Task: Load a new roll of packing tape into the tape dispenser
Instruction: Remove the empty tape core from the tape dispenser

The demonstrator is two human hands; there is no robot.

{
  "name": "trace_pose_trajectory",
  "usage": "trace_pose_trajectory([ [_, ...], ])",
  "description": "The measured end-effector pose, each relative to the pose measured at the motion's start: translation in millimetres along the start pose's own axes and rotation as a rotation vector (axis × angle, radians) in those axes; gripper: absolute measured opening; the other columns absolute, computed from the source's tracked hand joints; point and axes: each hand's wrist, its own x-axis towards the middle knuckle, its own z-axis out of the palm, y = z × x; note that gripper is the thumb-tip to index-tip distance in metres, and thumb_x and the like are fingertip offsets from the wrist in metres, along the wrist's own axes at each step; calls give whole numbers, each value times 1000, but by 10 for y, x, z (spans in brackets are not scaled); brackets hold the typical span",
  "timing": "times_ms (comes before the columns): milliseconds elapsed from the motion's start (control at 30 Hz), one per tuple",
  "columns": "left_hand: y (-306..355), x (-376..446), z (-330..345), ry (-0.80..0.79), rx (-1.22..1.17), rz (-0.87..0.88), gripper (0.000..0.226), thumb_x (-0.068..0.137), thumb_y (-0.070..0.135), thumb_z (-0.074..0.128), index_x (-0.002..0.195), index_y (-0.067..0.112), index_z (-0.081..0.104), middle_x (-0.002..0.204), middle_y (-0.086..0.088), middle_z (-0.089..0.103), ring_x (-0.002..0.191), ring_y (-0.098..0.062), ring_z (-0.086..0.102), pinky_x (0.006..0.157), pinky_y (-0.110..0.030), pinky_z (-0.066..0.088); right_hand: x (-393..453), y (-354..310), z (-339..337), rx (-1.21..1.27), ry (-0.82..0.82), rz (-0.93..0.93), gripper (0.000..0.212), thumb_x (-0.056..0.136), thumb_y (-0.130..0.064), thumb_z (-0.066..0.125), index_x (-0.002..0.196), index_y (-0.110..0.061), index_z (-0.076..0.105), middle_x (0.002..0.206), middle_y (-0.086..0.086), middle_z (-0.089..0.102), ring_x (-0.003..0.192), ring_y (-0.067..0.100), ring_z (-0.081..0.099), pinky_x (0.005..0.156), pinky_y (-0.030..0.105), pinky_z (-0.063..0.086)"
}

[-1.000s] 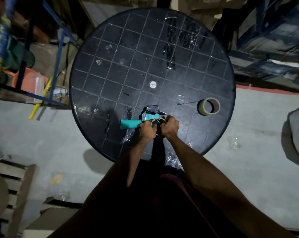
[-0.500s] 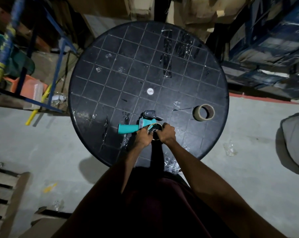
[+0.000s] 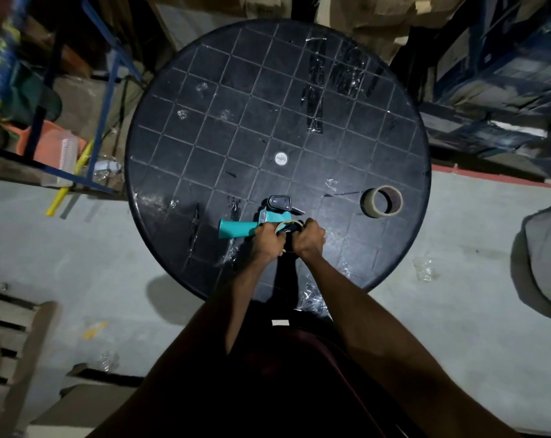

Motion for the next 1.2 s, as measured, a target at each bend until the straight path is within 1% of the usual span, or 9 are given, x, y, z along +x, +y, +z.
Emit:
trace_pose_trajectory([
  [300,-21,-63,-17,-2,0,53,36,95,12,61,131,9,61,110,-16,68,89,-29,68,83,-34,58,-61,-16,-59,87,22,35,26,87,-17,65,110,-5,67,113,21,66,105,39,63,88,37,53],
  [400,-43,-95,-24,17,38,71,43,96,18,59,138,9,56,122,-17,64,97,-30,66,86,-32,52,-97,29,-83,161,-3,159,37,81,-27,69,111,-6,67,119,20,62,105,38,64,89,36,56],
  [467,-75,-126,-16,-9,45,77,39,94,21,61,132,13,58,115,-15,67,88,-27,66,80,-31,55,-110,69,-94,147,-31,223,47,76,-36,68,112,-7,67,120,19,64,101,37,66,85,39,60],
  [633,-134,-136,13,-34,-4,48,26,93,16,58,118,15,64,98,-13,71,87,-29,69,83,-39,59,-164,75,-134,7,-22,-123,38,87,-13,64,125,-18,61,117,16,67,107,36,65,88,36,53],
  [700,-115,-131,15,-26,-37,46,29,93,13,55,120,15,65,101,-12,72,85,-26,69,81,-33,58,-140,86,-110,-8,-34,-199,36,88,-7,62,122,-18,65,115,17,69,106,36,66,89,36,53],
  [800,-94,-117,2,-35,-66,44,35,94,6,53,127,12,63,100,-14,70,76,-21,65,72,-26,55,-124,41,-112,-17,-13,-169,28,90,-8,61,117,-13,66,114,19,69,105,38,65,90,37,53],
  [933,-203,9,85,-2,-95,-1,32,92,7,56,122,9,66,96,-20,68,76,-30,71,68,-46,63,-109,-47,-106,-8,19,-114,30,85,-13,66,115,-12,67,112,18,69,105,38,64,89,37,54],
  [1067,-109,-28,38,40,-41,-20,29,90,10,58,116,6,69,96,-19,67,82,-33,67,80,-39,60,-101,-60,-65,2,56,-91,33,83,-21,72,115,-14,67,112,16,68,105,38,64,87,38,54],
  [1200,-116,-39,47,29,-33,-46,22,87,10,60,107,7,70,91,-16,69,75,-30,69,72,-41,62,-98,-73,-51,-23,85,-94,33,79,-21,78,109,-14,67,108,12,69,100,34,66,81,37,55],
])
